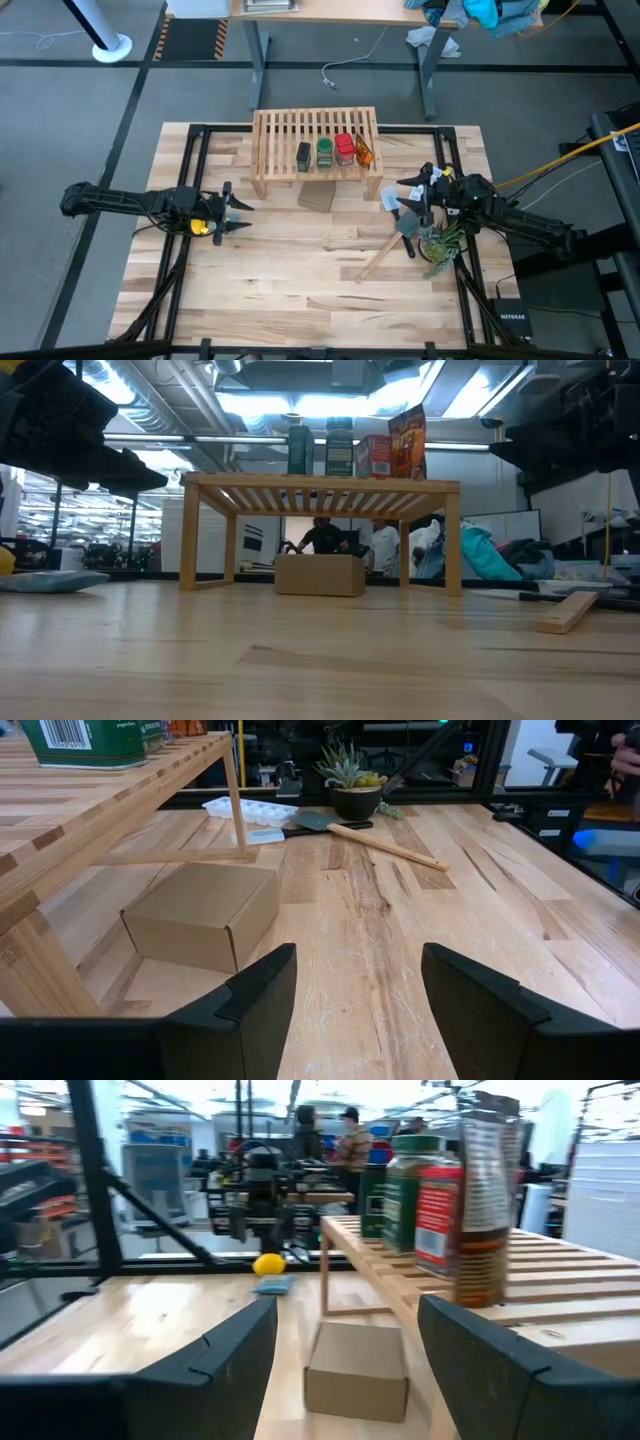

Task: Shelf spices
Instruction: Remove the black seasoning can from the shelf

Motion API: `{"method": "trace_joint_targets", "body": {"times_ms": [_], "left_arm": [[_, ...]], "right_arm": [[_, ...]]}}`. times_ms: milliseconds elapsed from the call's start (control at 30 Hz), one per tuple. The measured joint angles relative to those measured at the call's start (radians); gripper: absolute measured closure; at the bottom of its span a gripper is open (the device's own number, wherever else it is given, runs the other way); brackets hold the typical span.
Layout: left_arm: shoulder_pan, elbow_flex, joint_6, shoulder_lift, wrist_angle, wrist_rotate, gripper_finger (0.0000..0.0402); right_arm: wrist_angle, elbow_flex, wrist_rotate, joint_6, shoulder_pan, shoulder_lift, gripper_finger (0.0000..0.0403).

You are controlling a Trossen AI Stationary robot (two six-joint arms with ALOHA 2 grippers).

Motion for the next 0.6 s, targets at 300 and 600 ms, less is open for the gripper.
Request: {"method": "trace_joint_targets", "body": {"times_ms": [300, 600], "left_arm": [[0.000, 0.000, 0.018, 0.000, -0.002, 0.048, 0.0192], [0.000, 0.000, 0.010, 0.000, -0.002, 0.049, 0.0192]], "right_arm": [[-0.006, 0.000, 0.006, 0.000, 0.000, 0.000, 0.0152], [-0.006, 0.000, 0.005, 0.000, 0.000, 0.000, 0.0152]]}}
